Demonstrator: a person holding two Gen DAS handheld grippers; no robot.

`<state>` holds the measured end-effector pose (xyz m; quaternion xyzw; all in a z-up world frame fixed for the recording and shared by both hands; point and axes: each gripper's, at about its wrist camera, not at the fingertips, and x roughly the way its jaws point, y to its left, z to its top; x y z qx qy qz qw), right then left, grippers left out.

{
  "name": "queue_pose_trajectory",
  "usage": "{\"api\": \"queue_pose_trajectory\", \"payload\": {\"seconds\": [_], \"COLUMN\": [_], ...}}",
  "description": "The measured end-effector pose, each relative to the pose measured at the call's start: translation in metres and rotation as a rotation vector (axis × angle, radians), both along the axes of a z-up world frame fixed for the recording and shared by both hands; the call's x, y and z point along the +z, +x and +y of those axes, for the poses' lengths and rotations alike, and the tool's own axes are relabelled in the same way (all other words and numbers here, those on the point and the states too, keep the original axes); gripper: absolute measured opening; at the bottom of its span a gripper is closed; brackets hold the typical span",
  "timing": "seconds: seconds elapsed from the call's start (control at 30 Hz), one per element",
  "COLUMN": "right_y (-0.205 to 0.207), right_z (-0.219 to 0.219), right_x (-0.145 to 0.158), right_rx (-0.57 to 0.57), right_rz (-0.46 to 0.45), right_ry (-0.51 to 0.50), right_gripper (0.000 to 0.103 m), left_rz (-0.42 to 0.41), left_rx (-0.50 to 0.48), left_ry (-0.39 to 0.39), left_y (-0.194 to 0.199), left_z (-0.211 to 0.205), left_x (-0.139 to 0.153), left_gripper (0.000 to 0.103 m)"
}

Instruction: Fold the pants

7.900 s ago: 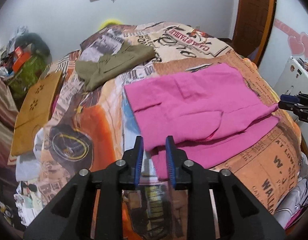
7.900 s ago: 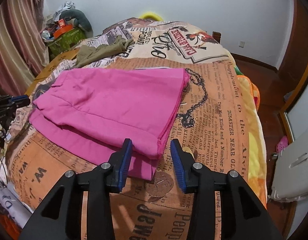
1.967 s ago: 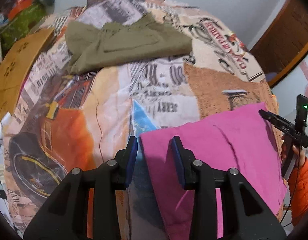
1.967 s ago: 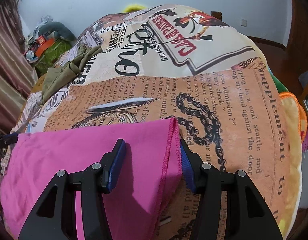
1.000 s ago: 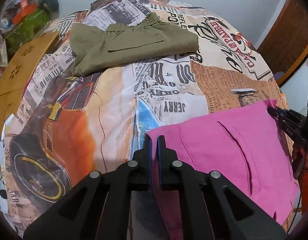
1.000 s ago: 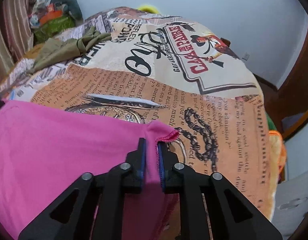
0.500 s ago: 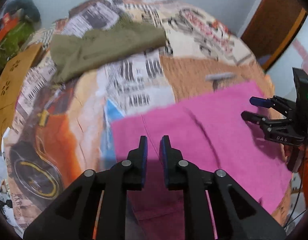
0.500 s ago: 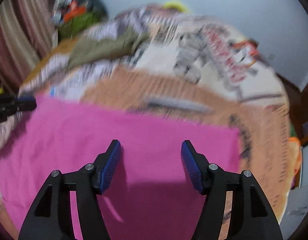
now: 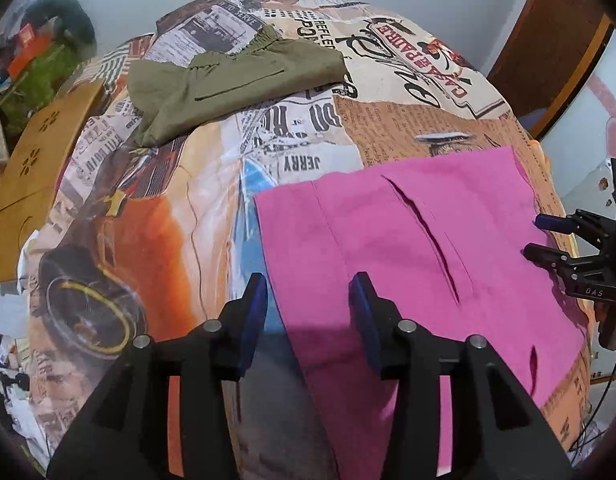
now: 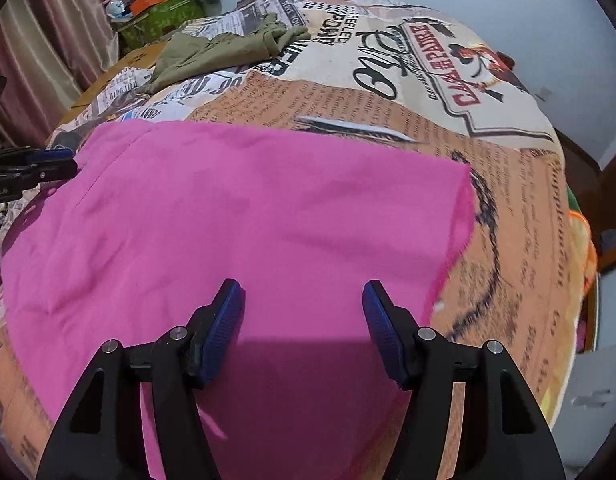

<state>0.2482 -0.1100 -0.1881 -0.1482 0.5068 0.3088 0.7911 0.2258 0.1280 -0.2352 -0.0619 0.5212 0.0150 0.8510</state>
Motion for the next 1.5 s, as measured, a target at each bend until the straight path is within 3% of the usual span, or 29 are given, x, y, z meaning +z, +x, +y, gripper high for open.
{"api": "queue_pose_trajectory", "payload": {"seconds": [0.2,0.47,0.53,0.73,0.97,1.13,1.27,1.5], "right_y": [-0.025,-0.052,-0.06,-0.083,-0.102,-0.106,-0.106,-0.105], "right_z": [-0.006,-0.006,-0.005,-0.002,0.0,0.001,0.0,-0.001], "right_x": [0.025,0.073,0.082,0.093,0.078,0.054,0.039,0.016], "right_rx": [0.013,-0.003,-0.007,-0.03,-0.075,-0.093,-0.1,-0.092], "right_rz": [-0.068,-0.18,-0.202,-0.241,-0.2,-0.151,-0.136,-0.073], "right_ry": [-0.014,0.08,0.112,0.184,0.231,0.201,0.17,0.152], "right_gripper": [0.059,0.059,0.059,0.062,0.062,0.062,0.062,0.062], "left_rz": [-0.034,-0.137,-0.163,-0.164,-0.065,-0.007,-0.01,-0.012], "left_rx": [0.02,0.051,0.059,0.077,0.081,0.106,0.107,0.151], "left_ry": [0.026,0.041,0.023,-0.064,-0.164,-0.258,-0.277,-0.39], "left_y": [-0.022,-0.061,-0.072,-0.095,-0.111,-0.117,-0.116,-0.102], "left_z": [-0.001,-0.011,-0.014,-0.024,-0.037,-0.041,-0.049,-0.045], "left_x": [0.023,0.061,0.067,0.063,0.029,0.009,0.004,-0.003], "left_gripper": [0.045,0.071,0.079,0.081,0.081,0.081,0.081,0.091]}}
